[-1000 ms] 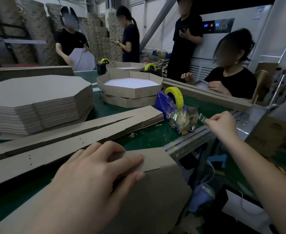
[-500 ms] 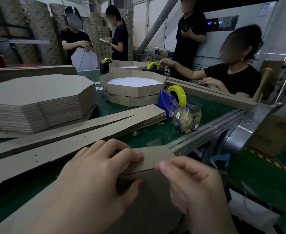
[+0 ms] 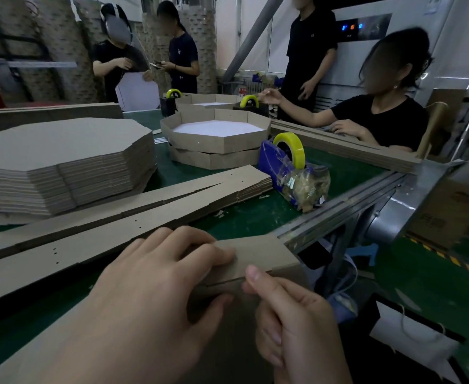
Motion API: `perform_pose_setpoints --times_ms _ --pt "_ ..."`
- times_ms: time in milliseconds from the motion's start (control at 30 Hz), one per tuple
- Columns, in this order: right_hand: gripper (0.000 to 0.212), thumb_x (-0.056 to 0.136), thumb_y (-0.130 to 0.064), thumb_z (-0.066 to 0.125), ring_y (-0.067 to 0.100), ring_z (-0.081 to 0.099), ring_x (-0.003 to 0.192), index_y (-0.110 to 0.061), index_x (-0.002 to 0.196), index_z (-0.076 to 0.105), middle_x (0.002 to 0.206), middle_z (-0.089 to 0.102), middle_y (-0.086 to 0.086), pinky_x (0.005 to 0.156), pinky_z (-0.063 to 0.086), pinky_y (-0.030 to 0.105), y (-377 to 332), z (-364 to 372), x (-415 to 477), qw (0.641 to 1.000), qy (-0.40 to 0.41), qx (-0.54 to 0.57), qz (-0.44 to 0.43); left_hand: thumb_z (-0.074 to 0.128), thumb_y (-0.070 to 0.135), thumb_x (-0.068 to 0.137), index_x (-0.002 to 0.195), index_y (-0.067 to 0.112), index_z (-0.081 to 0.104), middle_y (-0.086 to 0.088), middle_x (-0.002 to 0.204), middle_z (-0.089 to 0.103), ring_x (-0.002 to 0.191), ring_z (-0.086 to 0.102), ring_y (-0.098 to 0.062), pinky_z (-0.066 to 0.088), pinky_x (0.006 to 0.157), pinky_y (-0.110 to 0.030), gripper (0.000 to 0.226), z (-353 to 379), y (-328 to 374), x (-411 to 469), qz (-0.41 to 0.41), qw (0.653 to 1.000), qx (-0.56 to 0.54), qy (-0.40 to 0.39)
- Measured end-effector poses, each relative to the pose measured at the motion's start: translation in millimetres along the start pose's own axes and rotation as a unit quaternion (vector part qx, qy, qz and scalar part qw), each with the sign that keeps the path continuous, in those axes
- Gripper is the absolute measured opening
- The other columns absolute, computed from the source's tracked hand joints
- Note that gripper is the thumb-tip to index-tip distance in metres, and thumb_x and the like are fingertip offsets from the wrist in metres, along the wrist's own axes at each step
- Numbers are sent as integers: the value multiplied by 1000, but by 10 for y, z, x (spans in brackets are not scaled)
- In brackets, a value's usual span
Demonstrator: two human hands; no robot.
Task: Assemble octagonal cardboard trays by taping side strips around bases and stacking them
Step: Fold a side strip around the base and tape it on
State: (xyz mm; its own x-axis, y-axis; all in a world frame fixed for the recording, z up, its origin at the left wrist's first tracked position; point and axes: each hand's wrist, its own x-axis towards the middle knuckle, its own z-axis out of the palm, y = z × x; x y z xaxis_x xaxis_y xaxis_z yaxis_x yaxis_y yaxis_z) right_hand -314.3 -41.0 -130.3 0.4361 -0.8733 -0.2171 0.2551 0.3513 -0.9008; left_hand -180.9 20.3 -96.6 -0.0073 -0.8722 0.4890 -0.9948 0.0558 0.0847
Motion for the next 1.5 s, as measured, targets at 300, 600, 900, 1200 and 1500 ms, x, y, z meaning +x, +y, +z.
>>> perform_pose_setpoints --times_ms 300,600,900,1200,1500 --pt "41 37 -45 74 9 18 26 -9 56 73 34 27 1 37 12 13 -6 -117 24 997 -66 -29 38 48 51 73 110 54 57 14 102 60 84 63 -14 52 56 -28 38 -70 -8 -27 18 999 5 -44" --pt "44 40 -36 75 6 22 26 -6 72 77 35 29 -1 36 11 17 -43 -203 55 984 -150 -51 78 37 57 84 95 54 70 15 91 63 80 63 -10 52 67 -32 35 -139 105 16 -52 998 -14 -28" --pt "31 43 -43 73 8 26 29 -16 57 73 36 35 2 37 17 20 -68 -217 62 973 -186 -122 62 44 56 77 60 37 67 14 77 67 65 65 -17 21 57 -13 34 4 253 65 -100 991 38 76" --pt "33 78 -39 62 8 36 33 -16 58 75 38 43 1 40 30 15 -99 -340 104 961 -101 -259 -7 46 55 78 69 38 70 11 84 69 72 66 -18 34 56 -24 31 6 196 -12 -65 994 60 66" --pt "28 91 -60 41 -4 52 95 -59 110 60 101 51 -9 82 38 8 -63 -520 445 901 -63 -357 -240 56 52 64 104 23 75 -6 96 71 81 70 -28 56 66 -41 53 41 119 -152 -16 989 149 6"
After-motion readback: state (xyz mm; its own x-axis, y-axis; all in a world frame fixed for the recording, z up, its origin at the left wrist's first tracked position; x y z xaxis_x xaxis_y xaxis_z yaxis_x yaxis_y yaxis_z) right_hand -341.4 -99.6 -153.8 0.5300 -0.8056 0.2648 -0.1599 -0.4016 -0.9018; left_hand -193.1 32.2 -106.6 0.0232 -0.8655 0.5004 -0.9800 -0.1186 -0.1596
